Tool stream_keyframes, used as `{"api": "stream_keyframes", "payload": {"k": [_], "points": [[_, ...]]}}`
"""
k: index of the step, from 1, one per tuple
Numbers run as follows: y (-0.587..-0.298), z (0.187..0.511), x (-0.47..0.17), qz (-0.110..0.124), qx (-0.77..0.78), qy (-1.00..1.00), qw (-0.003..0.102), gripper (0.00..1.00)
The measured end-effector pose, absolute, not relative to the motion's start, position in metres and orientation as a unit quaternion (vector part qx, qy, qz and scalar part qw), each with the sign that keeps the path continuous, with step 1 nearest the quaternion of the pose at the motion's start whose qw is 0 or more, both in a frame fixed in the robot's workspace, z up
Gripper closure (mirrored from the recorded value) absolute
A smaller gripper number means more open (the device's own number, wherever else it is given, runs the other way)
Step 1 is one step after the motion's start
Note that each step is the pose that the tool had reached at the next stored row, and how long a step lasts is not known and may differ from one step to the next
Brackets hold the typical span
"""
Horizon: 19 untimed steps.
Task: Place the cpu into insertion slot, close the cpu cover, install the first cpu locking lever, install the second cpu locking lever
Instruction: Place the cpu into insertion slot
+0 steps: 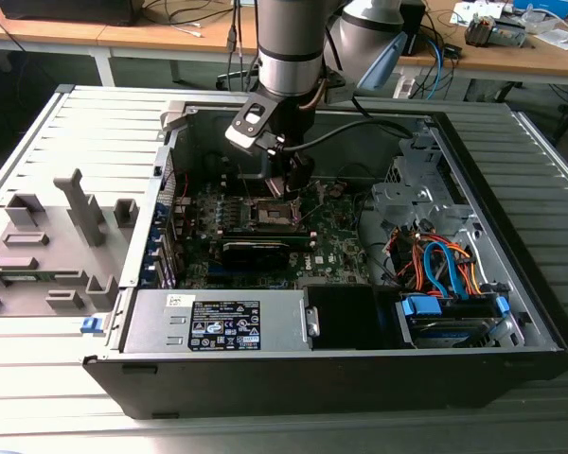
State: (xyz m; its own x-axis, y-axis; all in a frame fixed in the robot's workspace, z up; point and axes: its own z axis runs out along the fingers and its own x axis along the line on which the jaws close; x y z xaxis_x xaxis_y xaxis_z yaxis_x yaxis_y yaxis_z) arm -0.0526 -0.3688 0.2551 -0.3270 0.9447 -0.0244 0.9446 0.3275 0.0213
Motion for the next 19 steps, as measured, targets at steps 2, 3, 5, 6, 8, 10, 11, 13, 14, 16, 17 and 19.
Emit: {"api": "stream_keyframes", "payload": {"k": [2, 3, 5, 6, 8, 10, 11, 13, 14, 16, 17, 19], "points": [[-0.3688, 0.2551, -0.0526, 0.001, 0.581, 0.814, 0.016, 0.45], [-0.3688, 0.2551, -0.0526, 0.001, 0.581, 0.814, 0.016, 0.45], [-0.3688, 0.2551, -0.0526, 0.001, 0.581, 0.813, 0.016, 0.45], [-0.3688, 0.2551, -0.0526, 0.001, 0.582, 0.813, 0.016, 0.45], [-0.3688, 0.2551, -0.0526, 0.001, 0.583, 0.812, 0.017, 0.45], [-0.3688, 0.2551, -0.0526, 0.001, 0.584, 0.812, 0.017, 0.45], [-0.3688, 0.2551, -0.0526, 0.000, 0.584, 0.811, 0.017, 0.45], [-0.3688, 0.2551, -0.0526, 0.000, 0.585, 0.811, 0.017, 0.45], [-0.3688, 0.2551, -0.0526, 0.000, 0.585, 0.811, 0.017, 0.45], [-0.3688, 0.2551, -0.0526, 0.000, 0.586, 0.810, 0.017, 0.45], [-0.3688, 0.2551, -0.0526, 0.000, 0.586, 0.810, 0.018, 0.45], [-0.3688, 0.2550, -0.0526, -0.001, 0.587, 0.809, 0.018, 0.45]]}}
